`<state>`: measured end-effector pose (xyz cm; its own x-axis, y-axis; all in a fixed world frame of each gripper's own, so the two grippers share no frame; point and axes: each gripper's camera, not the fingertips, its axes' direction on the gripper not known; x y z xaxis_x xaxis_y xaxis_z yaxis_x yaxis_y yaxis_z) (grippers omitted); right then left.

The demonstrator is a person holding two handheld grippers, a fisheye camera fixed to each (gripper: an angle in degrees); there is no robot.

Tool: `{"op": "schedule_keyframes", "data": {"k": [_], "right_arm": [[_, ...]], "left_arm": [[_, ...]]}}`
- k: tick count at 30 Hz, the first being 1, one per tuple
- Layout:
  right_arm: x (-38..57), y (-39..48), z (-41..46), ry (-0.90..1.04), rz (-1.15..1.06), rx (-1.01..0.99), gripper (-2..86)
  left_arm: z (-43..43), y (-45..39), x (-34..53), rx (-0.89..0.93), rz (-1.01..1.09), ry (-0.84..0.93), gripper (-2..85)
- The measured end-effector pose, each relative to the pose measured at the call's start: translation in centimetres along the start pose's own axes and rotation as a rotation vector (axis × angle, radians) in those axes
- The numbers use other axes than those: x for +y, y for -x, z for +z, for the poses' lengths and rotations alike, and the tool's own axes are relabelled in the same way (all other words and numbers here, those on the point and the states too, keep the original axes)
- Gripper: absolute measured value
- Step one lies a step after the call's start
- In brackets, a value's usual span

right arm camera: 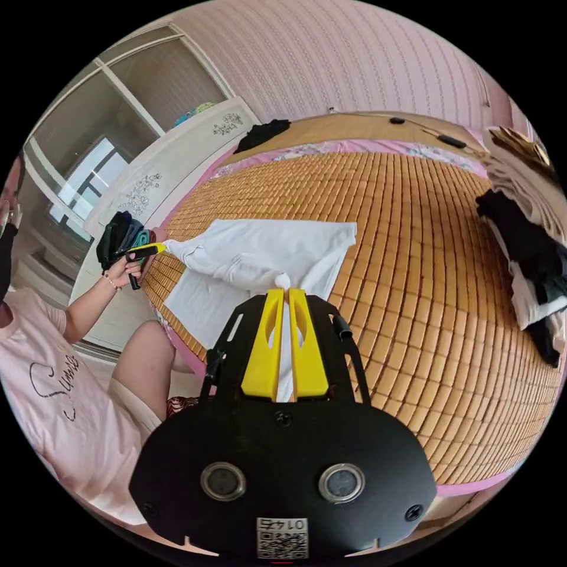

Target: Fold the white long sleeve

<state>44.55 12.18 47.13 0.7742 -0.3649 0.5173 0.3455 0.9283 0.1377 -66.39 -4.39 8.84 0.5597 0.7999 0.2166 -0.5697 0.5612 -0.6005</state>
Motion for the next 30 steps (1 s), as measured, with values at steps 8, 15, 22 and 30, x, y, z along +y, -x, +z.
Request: {"op": "schedule_keyframes", "data": {"k": [8,15,22,30], "right_arm": [[5.6,1.1,3.4,0.022,0.113,0.046,0.7],[5.3,2.1,2.1,-0.005,0.103,0.055,1.0],[5.9,2.8,7.3,0.131,0.133,0.105,3.5],[1.5,8.3,6.7,0.144,0.021,0.231,3.5]], "left_arm": [[3.0,0.1,8.0,0.008,-0.163,0.03,-1.0],[-0.3,-1.8,8.3,0.077,-0.117,-0.047,-1.0],[3.9,-3.5,10.6,-0.045,-0.127,0.132,-0.6],[0.0,-11.4,9.2,-0.265,0.031,0.102,-0.6]]}}
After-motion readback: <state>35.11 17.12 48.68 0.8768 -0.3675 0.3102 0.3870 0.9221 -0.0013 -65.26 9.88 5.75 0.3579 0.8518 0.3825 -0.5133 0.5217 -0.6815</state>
